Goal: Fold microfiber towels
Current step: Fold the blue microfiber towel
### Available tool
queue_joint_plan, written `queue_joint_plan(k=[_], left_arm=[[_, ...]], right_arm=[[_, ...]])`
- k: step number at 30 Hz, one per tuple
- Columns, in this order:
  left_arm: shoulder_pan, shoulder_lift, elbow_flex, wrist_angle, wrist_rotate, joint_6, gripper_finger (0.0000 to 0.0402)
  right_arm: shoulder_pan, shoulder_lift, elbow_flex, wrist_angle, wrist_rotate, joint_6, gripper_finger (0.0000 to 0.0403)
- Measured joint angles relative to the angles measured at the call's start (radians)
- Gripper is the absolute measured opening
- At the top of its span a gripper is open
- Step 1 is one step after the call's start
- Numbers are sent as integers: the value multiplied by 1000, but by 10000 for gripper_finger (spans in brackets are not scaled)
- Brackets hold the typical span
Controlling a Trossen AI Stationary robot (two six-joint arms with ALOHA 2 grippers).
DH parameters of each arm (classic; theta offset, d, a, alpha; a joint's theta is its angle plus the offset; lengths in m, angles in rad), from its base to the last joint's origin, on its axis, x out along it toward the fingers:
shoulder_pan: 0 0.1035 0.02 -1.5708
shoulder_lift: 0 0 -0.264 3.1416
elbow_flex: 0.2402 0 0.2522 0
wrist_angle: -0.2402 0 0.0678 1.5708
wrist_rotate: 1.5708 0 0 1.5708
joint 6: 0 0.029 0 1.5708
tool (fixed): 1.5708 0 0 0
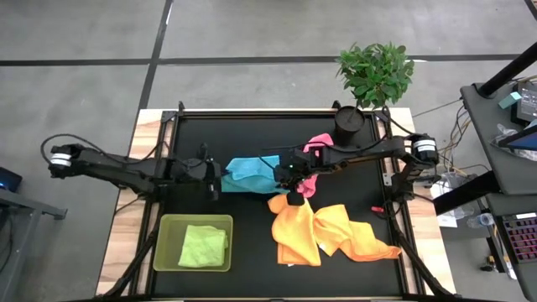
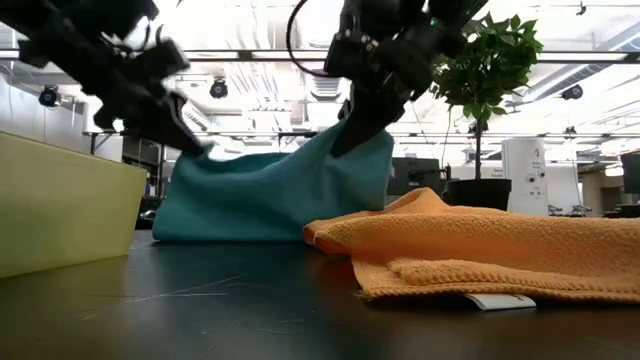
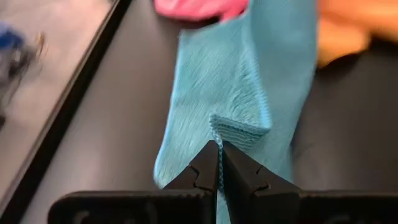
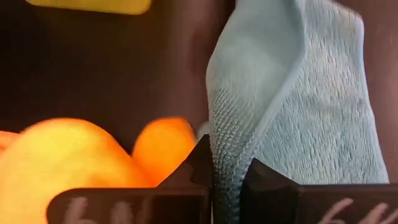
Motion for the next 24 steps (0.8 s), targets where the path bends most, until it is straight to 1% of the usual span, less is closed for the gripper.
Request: queue_joint_plan(k=[5, 8, 10, 14, 21, 24], left_arm=[[102, 76, -17, 31, 14, -5, 0], [162, 125, -17, 59, 97, -4, 0], [198, 171, -14, 110, 131, -1, 0], [267, 265, -11, 191, 133, 24, 0], [374, 409, 8, 325, 132, 49, 0], [398, 427, 11, 336, 133, 53, 0]], right_arm=[[-63, 50, 0, 15, 0, 22, 9], [-101, 83, 8, 21, 3, 22, 9], [-126, 103, 22, 21, 13, 20, 9], [-176, 132, 68, 3, 88, -31, 9], [-244, 185, 152, -49, 101, -110, 9], [-262, 195, 167, -60, 105, -137, 9]])
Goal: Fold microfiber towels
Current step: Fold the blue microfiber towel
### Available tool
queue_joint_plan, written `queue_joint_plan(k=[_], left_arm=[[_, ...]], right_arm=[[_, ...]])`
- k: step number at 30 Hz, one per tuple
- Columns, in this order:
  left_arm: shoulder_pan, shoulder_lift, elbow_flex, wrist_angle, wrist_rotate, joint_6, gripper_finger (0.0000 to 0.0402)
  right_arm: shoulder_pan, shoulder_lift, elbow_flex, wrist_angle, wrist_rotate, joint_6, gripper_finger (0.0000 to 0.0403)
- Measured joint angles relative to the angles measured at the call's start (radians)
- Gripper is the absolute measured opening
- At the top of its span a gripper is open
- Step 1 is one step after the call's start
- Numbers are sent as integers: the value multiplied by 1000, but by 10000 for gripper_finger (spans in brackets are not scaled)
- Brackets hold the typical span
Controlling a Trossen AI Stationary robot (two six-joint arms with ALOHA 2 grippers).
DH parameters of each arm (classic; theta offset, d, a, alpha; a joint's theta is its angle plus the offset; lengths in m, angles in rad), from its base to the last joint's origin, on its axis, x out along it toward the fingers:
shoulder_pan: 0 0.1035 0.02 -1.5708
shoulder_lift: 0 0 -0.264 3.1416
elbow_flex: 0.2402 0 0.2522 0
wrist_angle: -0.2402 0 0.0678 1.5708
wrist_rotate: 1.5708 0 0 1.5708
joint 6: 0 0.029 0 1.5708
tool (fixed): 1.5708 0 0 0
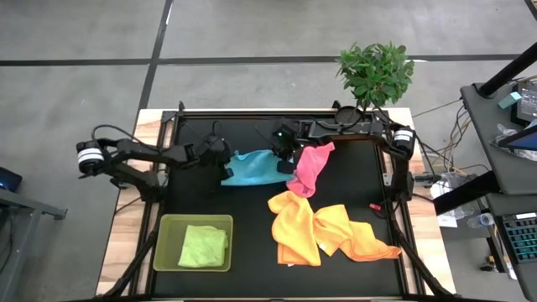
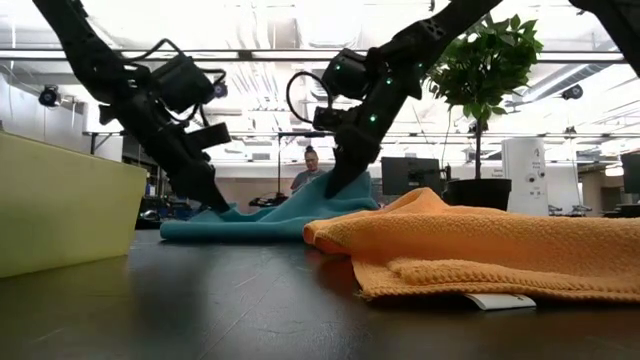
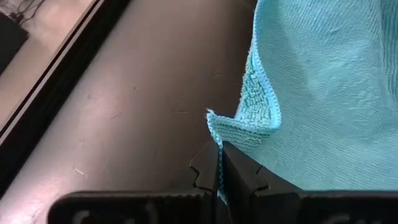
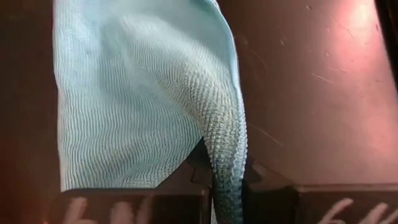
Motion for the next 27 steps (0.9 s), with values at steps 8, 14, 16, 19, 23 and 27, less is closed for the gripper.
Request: queue_joint_plan(k=[8, 14, 16, 19, 23, 27], left_arm=[[17, -39, 16, 9, -9, 111, 0], [135, -172, 105, 23, -24, 288, 0], [189, -219, 138, 24, -25, 377, 0], [273, -285, 181, 22, 1, 472, 0], [374, -357, 230, 26, 53, 417, 0], [400, -429, 205, 20, 173, 355, 0]], right_arm=[[-20, -12, 5, 26, 141, -113, 9], [-64, -15, 153, 16, 264, -280, 9], [-82, -15, 214, 12, 265, -314, 8], [-108, -16, 307, -8, 265, -356, 9], [-128, -16, 414, -66, 265, -343, 9], [-126, -18, 475, -200, 254, -299, 9]])
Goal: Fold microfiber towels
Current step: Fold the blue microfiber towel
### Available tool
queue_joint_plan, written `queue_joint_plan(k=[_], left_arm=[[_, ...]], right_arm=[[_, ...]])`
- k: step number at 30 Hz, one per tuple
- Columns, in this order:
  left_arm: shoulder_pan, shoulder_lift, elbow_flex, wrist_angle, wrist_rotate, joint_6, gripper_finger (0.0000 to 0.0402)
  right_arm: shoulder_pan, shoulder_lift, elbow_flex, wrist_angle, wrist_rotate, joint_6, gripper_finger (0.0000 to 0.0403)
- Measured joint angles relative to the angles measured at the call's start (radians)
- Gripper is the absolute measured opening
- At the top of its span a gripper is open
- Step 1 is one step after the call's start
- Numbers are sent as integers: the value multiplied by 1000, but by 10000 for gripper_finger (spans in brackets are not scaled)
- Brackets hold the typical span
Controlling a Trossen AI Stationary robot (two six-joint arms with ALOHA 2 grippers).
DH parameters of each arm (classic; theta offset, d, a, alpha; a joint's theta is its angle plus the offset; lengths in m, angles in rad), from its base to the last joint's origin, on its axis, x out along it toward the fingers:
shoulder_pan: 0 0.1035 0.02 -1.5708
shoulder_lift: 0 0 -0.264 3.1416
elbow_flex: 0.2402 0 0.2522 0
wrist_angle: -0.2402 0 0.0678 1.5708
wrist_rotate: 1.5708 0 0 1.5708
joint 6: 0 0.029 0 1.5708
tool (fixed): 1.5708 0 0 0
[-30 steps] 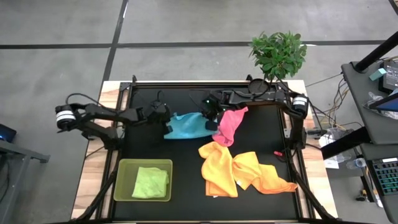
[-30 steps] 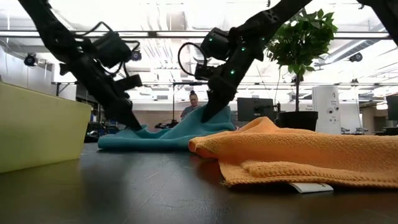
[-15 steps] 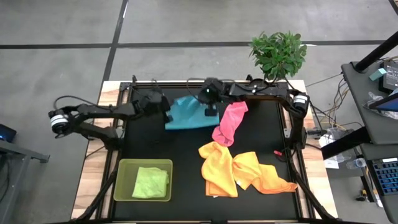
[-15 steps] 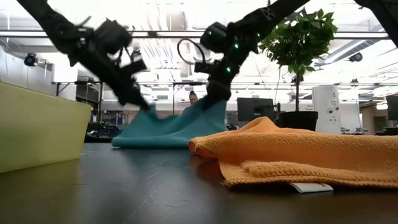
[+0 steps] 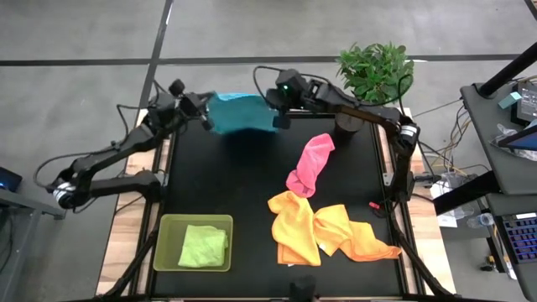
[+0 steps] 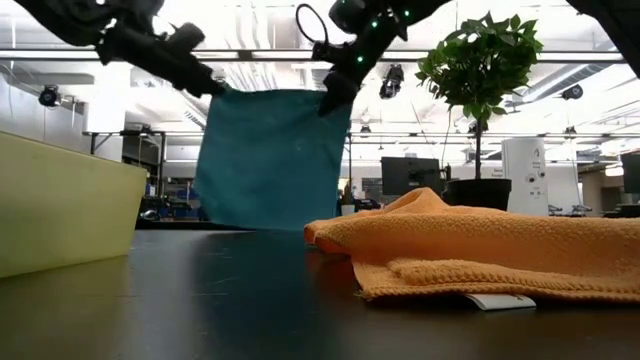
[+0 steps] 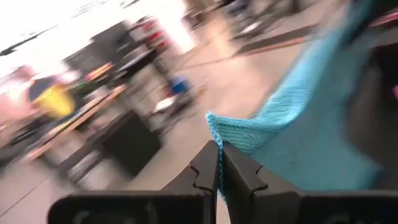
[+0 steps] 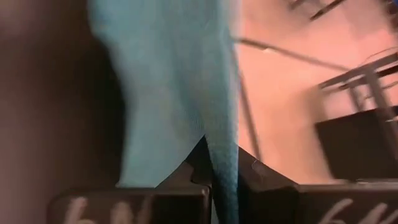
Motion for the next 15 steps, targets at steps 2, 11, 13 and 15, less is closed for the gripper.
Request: queue_joint_plan(k=[2, 11, 13, 15], left_arm=[[-3, -36, -25, -20, 106, -1, 0], [-23, -154, -199, -184, 409, -126, 0], [-37, -168, -259, -176, 423, -169, 0], [-54, -179, -307, -173, 456, -209, 0]], right_arm=[[7, 0, 8, -66, -31, 28, 9], [63, 0, -109, -195, -408, 128, 8], [86, 0, -154, -194, -489, 136, 9], [110, 0, -203, -192, -564, 138, 9]])
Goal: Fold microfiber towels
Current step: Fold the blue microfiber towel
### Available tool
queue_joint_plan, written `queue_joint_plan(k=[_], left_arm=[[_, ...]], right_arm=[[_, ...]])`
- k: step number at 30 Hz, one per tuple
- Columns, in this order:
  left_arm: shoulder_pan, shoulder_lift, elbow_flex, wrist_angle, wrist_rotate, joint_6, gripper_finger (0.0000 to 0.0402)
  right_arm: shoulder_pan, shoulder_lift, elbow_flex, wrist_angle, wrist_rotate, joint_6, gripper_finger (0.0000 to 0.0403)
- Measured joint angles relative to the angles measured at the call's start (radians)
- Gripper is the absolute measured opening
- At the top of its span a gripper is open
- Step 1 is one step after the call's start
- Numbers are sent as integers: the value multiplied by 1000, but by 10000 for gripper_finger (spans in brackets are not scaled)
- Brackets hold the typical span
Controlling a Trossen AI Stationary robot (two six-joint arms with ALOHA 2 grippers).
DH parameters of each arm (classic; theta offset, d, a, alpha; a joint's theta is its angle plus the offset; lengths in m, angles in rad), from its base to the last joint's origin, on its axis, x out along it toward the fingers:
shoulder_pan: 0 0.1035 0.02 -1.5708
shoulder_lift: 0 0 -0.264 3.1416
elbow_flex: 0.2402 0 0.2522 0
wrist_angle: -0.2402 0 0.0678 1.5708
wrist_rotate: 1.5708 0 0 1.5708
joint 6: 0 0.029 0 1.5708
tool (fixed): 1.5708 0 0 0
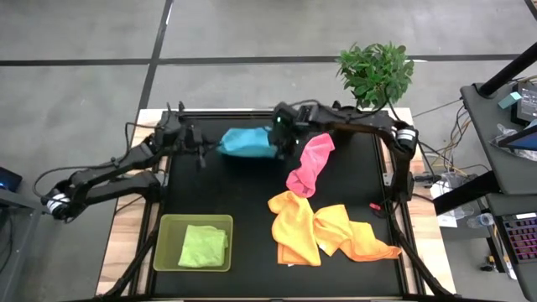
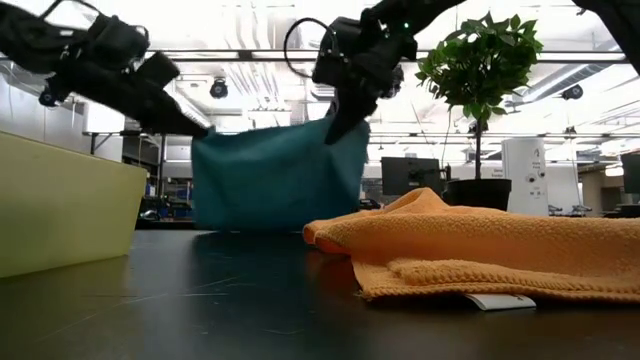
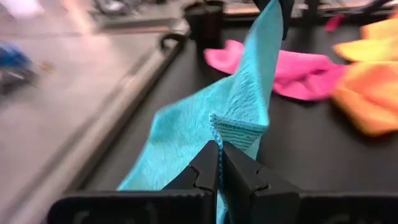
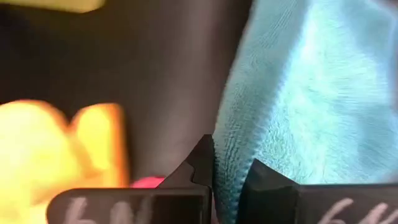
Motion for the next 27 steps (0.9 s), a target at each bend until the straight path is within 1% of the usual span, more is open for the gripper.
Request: queue_joint_plan(k=[1, 3, 8, 12, 15, 17, 19, 21, 24, 25, 27], left_arm=[[-10, -6, -21, 2, 19, -22, 0], [-35, -13, -55, 11, 39, -75, 0], [-94, 1, -142, 115, 50, -195, 0], [-145, 29, -166, 129, 153, -249, 0], [-169, 58, -166, 135, 147, -282, 0], [-175, 75, -166, 129, 120, -283, 0], [-175, 98, -161, 132, 71, -282, 0], [-175, 121, -159, 131, 30, -283, 0], [-175, 154, -157, 131, 1, -283, 0], [-175, 164, -157, 131, -28, -282, 0], [-175, 182, -157, 135, -146, -282, 0]], right_arm=[[13, 0, -26, 5, -32, 11, 9], [41, 0, -79, 31, -64, 40, 9], [116, 0, -207, 153, -75, 124, 9], [168, 0, -276, 206, -83, 161, 9], [195, 0, -310, 238, -82, 173, 9], [204, 0, -327, 276, -82, 173, 9], [204, 0, -334, 302, -74, 186, 9], [203, 0, -333, 314, -17, 199, 9], [195, 0, -318, 309, 139, 194, 9], [190, 0, -312, 310, 190, 189, 9], [176, 0, -303, 315, 269, 167, 9]])
